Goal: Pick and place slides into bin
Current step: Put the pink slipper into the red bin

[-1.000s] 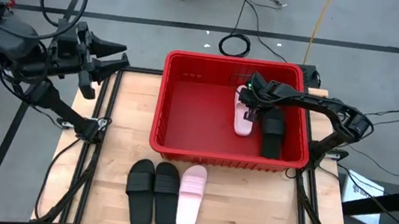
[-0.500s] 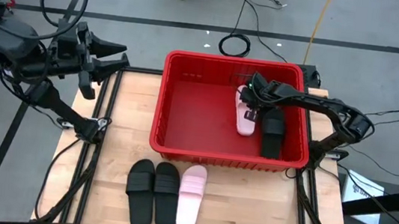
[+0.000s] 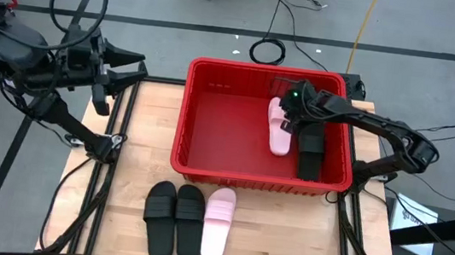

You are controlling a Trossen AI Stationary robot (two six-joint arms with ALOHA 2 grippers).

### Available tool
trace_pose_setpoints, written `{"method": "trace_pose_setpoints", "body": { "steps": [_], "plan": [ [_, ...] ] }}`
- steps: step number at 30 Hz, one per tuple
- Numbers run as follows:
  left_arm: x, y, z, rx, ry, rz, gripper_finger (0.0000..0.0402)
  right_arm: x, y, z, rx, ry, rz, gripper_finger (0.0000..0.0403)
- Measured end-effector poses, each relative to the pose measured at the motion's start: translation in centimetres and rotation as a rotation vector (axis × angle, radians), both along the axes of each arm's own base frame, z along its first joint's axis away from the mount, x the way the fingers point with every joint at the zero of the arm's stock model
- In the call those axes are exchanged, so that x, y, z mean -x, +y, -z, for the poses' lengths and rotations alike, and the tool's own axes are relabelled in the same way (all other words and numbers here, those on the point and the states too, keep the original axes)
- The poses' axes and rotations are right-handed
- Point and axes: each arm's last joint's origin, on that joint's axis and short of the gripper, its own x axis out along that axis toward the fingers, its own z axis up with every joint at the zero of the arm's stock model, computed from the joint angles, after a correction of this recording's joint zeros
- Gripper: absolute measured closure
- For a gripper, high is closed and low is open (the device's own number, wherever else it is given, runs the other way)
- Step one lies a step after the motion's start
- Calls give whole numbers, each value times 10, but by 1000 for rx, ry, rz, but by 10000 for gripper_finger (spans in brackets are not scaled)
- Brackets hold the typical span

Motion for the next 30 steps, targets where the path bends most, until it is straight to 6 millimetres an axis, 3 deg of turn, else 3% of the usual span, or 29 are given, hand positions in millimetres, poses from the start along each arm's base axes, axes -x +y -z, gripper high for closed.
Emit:
{"method": "trace_pose_setpoints", "body": {
  "steps": [9,20,30],
  "plan": [
    [0,0,0,-7,3,1,197,12,14,-35,-20,-261,187,272],
    [0,0,0,-48,17,30,197,18,42,-99,-6,-849,270,276],
    [4,-2,-1,-85,25,145,197,7,67,-144,-192,-1369,95,275]
  ]
}}
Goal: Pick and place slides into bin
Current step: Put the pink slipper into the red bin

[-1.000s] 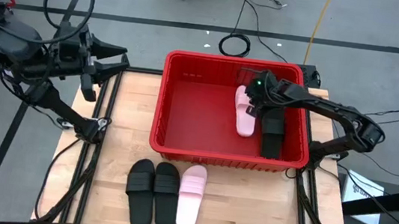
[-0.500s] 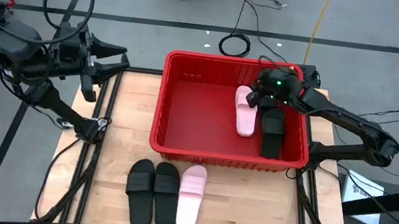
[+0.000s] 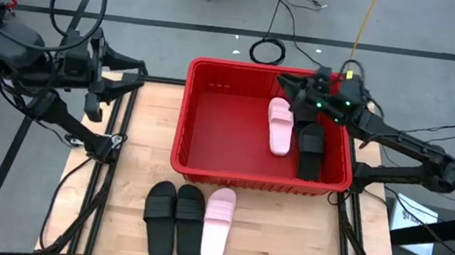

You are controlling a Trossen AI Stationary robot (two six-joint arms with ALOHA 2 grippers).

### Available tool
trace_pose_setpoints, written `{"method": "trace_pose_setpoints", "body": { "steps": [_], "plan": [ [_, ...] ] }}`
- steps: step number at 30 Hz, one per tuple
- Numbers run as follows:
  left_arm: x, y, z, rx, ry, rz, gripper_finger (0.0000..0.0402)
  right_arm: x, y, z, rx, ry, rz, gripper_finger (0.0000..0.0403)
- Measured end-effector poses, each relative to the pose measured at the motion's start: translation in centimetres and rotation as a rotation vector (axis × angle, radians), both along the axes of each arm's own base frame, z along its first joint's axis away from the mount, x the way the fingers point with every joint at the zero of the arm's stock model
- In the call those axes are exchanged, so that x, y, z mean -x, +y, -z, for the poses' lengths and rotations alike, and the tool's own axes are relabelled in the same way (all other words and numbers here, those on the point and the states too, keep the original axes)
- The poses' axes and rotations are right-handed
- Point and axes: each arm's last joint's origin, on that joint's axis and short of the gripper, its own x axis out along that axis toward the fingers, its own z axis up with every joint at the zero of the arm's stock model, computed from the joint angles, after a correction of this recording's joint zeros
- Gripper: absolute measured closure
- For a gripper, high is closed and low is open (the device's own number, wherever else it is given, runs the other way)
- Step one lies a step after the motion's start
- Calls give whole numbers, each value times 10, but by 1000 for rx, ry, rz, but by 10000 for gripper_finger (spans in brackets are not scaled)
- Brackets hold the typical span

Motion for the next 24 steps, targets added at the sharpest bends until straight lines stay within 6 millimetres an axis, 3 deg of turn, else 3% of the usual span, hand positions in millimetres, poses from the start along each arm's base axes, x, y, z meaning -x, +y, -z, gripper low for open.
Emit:
{"method": "trace_pose_setpoints", "body": {
  "steps": [10,24],
  "plan": [
    [7,0,-1,-60,1,75,197,-5,42,-36,100,-379,-217,275],
    [4,-2,-1,-23,0,133,197,-27,113,-40,208,-595,-471,275]
  ]
}}
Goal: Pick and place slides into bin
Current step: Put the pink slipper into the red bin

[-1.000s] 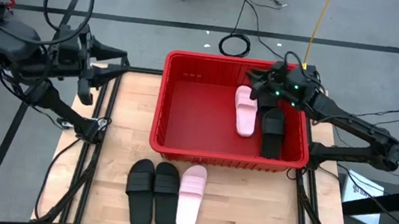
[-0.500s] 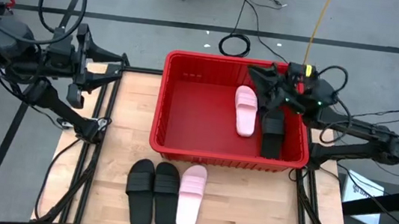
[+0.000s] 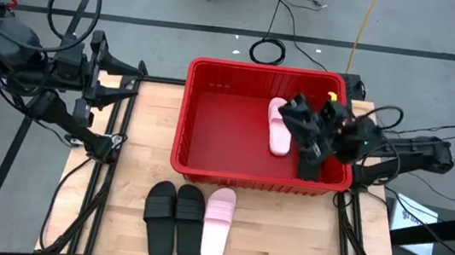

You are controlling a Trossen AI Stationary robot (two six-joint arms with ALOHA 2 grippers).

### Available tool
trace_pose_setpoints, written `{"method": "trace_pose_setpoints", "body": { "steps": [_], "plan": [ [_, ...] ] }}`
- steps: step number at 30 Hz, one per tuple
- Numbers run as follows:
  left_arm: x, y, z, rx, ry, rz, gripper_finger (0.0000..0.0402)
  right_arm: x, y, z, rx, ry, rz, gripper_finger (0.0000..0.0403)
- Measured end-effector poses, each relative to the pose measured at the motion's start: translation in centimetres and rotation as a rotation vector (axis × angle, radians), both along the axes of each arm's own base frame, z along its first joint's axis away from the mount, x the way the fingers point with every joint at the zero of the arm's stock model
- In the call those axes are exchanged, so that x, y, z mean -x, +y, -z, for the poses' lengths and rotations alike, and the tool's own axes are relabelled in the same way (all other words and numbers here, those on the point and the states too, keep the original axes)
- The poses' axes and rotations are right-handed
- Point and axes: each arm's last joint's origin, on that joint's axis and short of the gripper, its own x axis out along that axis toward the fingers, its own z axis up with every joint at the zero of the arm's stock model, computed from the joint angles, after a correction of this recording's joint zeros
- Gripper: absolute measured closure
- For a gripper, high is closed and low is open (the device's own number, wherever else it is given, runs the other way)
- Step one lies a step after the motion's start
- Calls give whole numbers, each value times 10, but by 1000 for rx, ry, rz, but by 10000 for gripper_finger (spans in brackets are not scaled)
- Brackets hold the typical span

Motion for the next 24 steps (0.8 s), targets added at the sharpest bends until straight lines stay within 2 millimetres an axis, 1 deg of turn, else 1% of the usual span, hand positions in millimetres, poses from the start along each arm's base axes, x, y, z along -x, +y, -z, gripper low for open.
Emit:
{"method": "trace_pose_setpoints", "body": {
  "steps": [6,12,15,18,24],
  "plan": [
    [-1,0,0,58,-6,-6,197,-4,33,0,41,-161,-68,275],
    [-1,-3,-1,112,-13,32,197,-6,66,-14,118,-219,-93,275],
    [-1,-5,-1,138,-12,48,197,-9,79,-24,125,-244,-113,275],
    [-3,-8,-1,166,-9,73,197,-19,92,-31,156,-201,-129,275],
    [-8,-17,1,194,10,120,197,-44,123,-48,275,-40,-113,275]
  ]
}}
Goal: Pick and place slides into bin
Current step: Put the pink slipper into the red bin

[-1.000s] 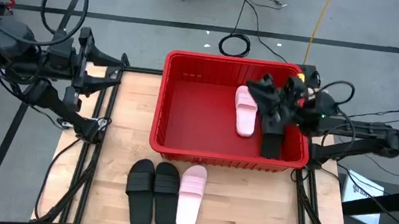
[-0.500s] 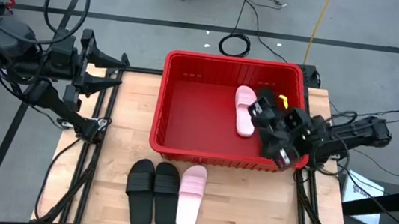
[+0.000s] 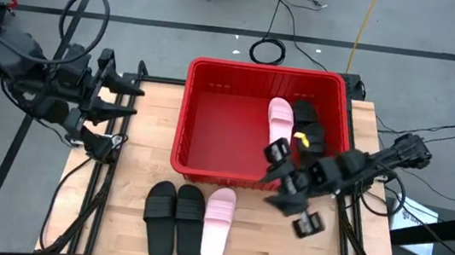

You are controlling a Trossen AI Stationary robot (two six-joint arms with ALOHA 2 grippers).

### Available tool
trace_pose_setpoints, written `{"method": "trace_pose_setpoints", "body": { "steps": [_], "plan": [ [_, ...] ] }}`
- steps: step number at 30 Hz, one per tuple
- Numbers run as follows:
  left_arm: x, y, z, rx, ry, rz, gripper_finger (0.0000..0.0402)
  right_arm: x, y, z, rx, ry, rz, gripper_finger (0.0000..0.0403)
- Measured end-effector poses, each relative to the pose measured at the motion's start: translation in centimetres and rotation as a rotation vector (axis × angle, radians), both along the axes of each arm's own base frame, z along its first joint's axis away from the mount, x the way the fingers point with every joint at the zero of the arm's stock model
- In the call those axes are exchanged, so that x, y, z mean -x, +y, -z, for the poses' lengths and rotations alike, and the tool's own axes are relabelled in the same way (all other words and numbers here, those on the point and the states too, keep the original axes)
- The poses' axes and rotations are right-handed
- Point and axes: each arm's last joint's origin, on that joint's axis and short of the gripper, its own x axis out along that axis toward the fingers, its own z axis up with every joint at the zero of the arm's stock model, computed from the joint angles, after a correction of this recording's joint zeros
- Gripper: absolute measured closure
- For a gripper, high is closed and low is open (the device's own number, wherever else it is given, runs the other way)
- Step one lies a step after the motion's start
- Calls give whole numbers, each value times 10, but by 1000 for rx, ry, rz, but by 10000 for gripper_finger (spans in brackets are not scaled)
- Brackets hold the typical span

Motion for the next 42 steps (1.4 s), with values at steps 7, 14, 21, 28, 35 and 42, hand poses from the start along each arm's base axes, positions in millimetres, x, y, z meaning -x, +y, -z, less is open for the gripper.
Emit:
{"method": "trace_pose_setpoints", "body": {
  "steps": [7,14,21,28,35,42],
  "plan": [
    [1,-4,0,-3,1,31,197,-14,24,-14,32,180,73,275],
    [7,-2,-1,37,-6,31,197,-3,50,-14,53,331,114,275],
    [6,-2,0,64,12,21,197,3,73,8,63,549,188,275],
    [5,-2,1,86,14,-4,197,-18,100,62,92,812,175,275],
    [2,-3,2,100,22,-14,197,-45,120,111,173,921,215,275],
    [-4,-6,3,104,35,-16,197,-60,120,159,284,1126,303,275]
  ]
}}
